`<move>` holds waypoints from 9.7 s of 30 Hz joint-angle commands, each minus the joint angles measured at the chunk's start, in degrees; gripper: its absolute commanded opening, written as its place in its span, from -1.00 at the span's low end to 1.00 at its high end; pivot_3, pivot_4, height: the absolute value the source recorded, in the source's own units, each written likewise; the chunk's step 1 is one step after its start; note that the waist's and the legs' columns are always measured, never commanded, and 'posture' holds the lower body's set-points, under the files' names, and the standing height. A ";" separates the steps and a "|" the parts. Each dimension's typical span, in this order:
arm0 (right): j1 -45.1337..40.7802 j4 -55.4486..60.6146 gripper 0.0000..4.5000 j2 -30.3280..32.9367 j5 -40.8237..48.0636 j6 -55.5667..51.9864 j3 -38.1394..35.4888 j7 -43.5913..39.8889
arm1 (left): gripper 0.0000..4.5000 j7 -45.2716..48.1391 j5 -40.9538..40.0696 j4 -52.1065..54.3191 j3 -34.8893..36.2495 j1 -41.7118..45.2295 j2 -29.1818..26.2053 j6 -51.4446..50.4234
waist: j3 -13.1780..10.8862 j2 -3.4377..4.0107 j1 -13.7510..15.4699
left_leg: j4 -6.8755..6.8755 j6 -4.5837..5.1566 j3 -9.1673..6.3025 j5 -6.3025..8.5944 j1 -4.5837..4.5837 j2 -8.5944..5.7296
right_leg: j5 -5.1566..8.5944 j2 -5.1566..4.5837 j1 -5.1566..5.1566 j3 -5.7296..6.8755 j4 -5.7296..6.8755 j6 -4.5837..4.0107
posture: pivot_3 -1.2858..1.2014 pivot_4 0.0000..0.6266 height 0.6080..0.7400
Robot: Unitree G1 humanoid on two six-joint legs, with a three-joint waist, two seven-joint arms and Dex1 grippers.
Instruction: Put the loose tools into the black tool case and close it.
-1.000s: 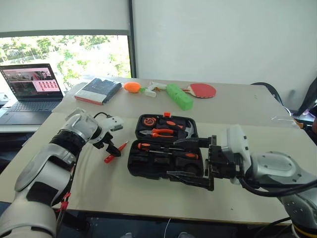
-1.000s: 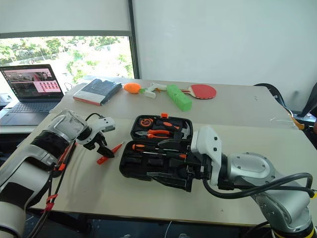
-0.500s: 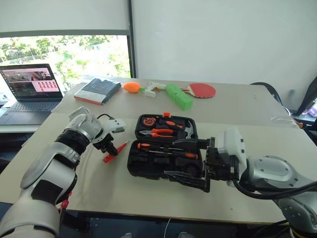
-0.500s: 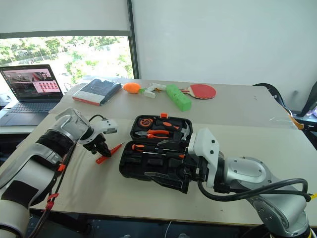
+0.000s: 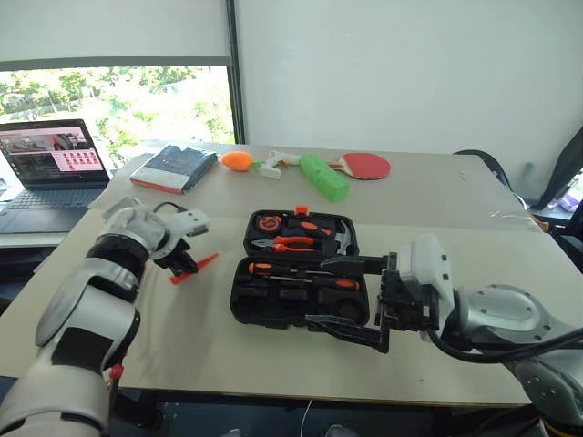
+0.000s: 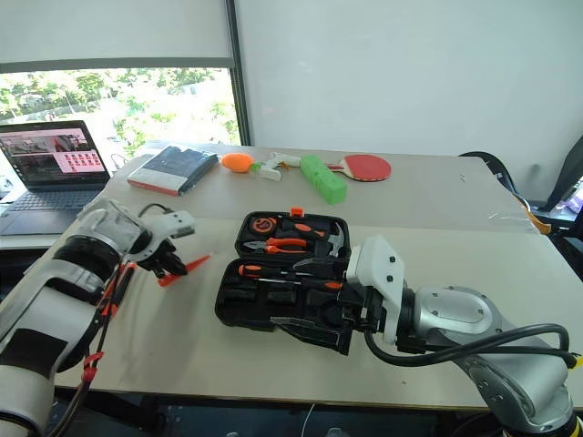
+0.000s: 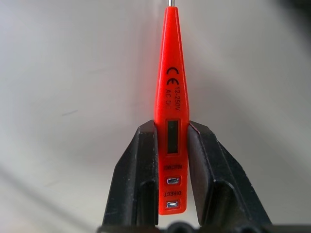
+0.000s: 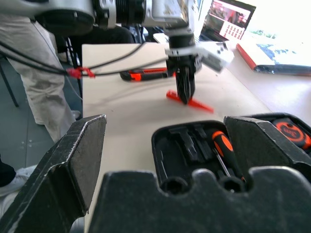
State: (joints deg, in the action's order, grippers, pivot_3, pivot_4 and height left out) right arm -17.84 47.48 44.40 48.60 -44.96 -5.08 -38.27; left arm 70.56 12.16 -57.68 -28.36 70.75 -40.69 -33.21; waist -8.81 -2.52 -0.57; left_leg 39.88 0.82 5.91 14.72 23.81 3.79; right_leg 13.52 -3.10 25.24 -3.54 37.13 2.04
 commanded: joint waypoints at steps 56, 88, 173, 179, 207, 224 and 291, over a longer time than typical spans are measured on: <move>8.80 1.64 1.00 1.26 -1.08 1.90 -4.72 5.53 | -0.82 20.53 5.09 21.77 -9.29 -2.27 13.83 10.56 | 0.03 -0.02 0.81 | 0.44 0.18 -0.43 0.10 0.30 -0.14 | 0.00 -0.03 -0.10 0.12 -0.02 0.16 | 0.03 -0.52 0.94; 9.30 -1.54 1.00 -0.23 -4.90 3.41 -3.27 3.74 | -0.90 19.03 -8.03 25.13 -5.60 -0.17 9.47 11.68 | 0.03 -0.01 1.17 | 0.52 0.18 -0.50 0.09 0.38 -0.17 | 0.00 -0.03 -0.09 0.12 0.00 0.18 | 0.03 -0.52 0.94; -9.18 -17.32 1.00 -2.49 -5.00 5.92 6.09 -11.07 | 0.96 -15.24 -15.19 65.50 43.02 -44.02 -19.76 -47.86 | 0.16 0.02 1.15 | 0.18 0.24 -0.48 -0.07 -0.04 -0.15 | 0.04 -0.05 -0.30 0.09 0.05 0.12 | 0.03 -0.52 0.94; -10.62 -17.60 1.00 -3.64 -5.60 5.57 6.52 -11.36 | 0.96 -18.29 -18.15 53.75 35.56 -37.78 -18.95 -45.11 | 0.16 0.02 1.14 | 0.09 0.15 -0.47 -0.13 -0.04 -0.15 | 0.01 -0.01 -0.25 0.10 0.08 0.05 | 0.03 -0.52 0.94; -5.02 -9.98 1.00 -3.19 -3.21 2.94 3.32 -4.86 | -0.30 -18.64 -19.22 30.20 19.91 -21.85 -11.59 -32.49 | 0.17 0.01 1.39 | 0.02 0.04 -0.45 -0.20 -0.02 -0.22 | 0.00 -0.05 -0.23 0.10 0.11 0.03 | 0.03 -0.52 0.94; 1.54 -5.28 1.00 -0.91 -2.93 2.57 -0.06 -1.07 | -0.30 17.98 -14.09 37.75 -2.56 -4.00 1.34 9.33 | 0.10 -0.06 1.10 | 0.15 0.07 -0.63 -0.20 0.39 -0.33 | 0.01 -0.04 -0.07 0.16 -0.04 0.08 | 0.03 -0.52 0.94; 6.70 -1.29 1.00 -0.79 -0.46 1.40 -2.29 7.21 | -0.98 18.54 -9.03 38.96 -5.39 -7.54 10.13 3.49 | 0.18 0.06 1.11 | 0.27 0.51 -1.22 -0.45 0.49 -0.88 | 0.01 -0.13 -0.32 -0.20 -0.02 0.42 | 0.03 -0.52 0.94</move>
State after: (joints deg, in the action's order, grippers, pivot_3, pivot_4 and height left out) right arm -10.43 45.42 43.19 48.04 -44.07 -6.76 -31.05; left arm 88.97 3.19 -20.63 -34.68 62.93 -30.93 -30.11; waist -8.64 -2.46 0.54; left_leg 40.15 1.32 4.69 14.26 24.30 2.90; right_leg 13.52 -3.23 24.92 -3.75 37.11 2.46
